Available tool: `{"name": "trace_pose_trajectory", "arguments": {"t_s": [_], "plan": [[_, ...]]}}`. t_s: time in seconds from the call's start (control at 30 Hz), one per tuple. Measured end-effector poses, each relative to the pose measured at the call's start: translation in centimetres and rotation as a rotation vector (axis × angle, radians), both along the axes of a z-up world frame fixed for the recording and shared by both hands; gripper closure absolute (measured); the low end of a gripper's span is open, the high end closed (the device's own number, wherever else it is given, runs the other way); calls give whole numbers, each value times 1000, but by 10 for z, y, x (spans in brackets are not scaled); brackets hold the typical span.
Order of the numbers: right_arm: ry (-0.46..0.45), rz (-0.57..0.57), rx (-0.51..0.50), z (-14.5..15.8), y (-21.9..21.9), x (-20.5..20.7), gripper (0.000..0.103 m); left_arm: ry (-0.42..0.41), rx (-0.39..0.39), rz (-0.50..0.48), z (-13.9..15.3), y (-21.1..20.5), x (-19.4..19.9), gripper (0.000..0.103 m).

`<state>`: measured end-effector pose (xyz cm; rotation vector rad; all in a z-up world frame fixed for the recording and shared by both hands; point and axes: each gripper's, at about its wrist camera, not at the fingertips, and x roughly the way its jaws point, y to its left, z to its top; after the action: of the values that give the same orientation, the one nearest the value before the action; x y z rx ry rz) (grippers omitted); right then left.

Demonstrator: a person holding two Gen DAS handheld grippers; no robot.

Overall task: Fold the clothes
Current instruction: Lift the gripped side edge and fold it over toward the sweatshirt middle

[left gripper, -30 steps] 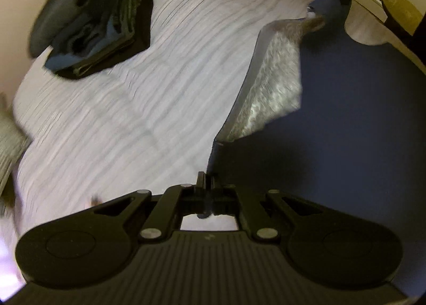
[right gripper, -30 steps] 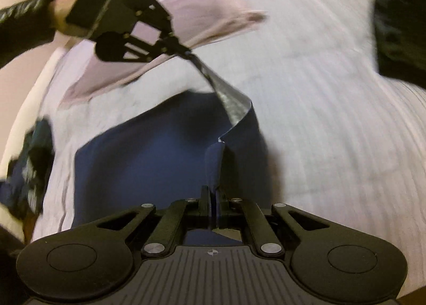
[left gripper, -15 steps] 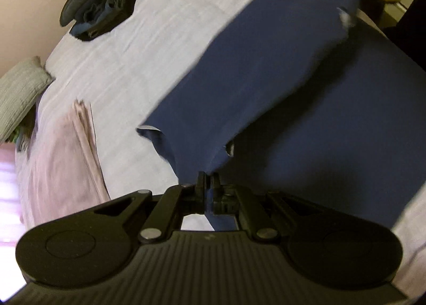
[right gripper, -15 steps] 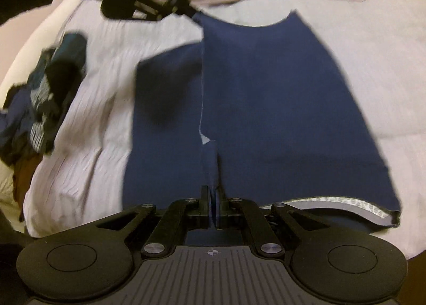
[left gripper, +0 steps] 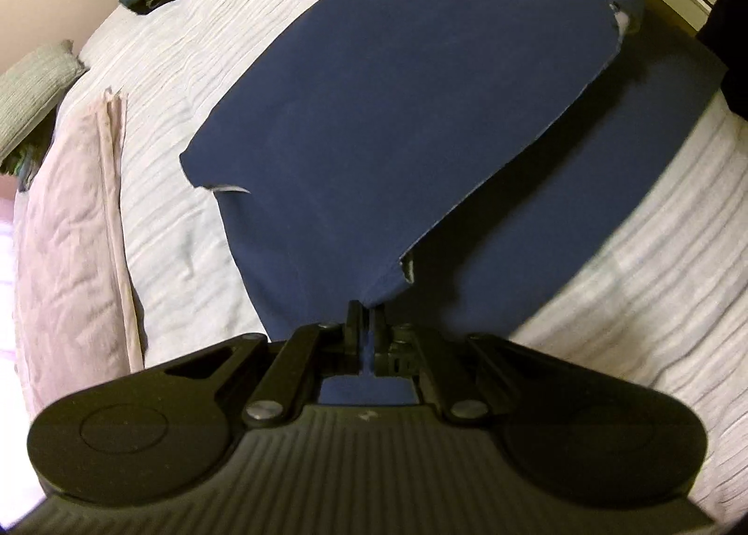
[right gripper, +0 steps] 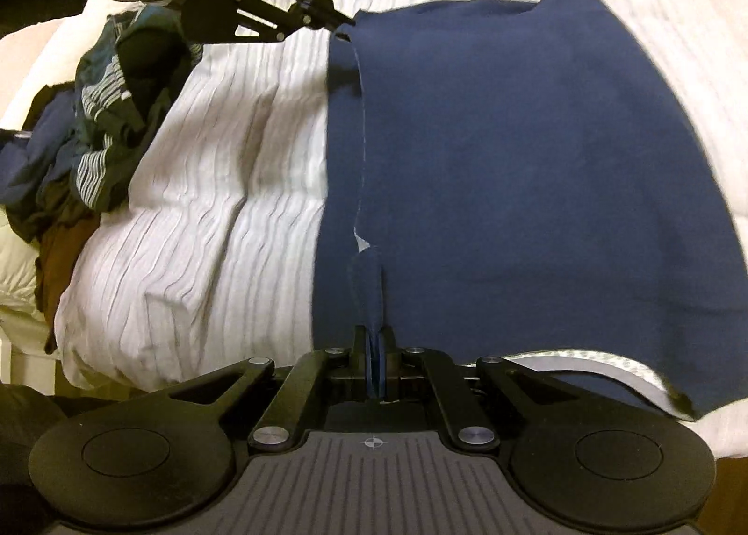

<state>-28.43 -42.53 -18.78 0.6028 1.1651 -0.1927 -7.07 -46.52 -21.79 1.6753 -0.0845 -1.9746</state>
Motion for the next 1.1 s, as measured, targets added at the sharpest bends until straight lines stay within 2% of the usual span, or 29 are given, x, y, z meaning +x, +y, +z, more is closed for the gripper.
{"name": "trace_pose_trajectory", "arguments": {"t_s": [0.27,0.43,0.63,0.7,0.97,1.1], "plan": [[13,-19,5,-12,14,12,102,-17,-10,-4,-20,25,6,103],[18,-30,-2,-14,19,18,102,-31,-7,8,-29,25,14,103],[52,-54,-4,-29,19,14,102,-43,-65,-9,-40,27,14,103],[58,-64,-5,-32,19,11,102,-82,-108,-79,-49,29,9,95],[57,-103,-9,-29,19,6,102,-200,-188,-335,-80,37,2,77],[58,-109,-12,-30,19,9,102,-214,-220,-419,-82,41,7,71]]}}
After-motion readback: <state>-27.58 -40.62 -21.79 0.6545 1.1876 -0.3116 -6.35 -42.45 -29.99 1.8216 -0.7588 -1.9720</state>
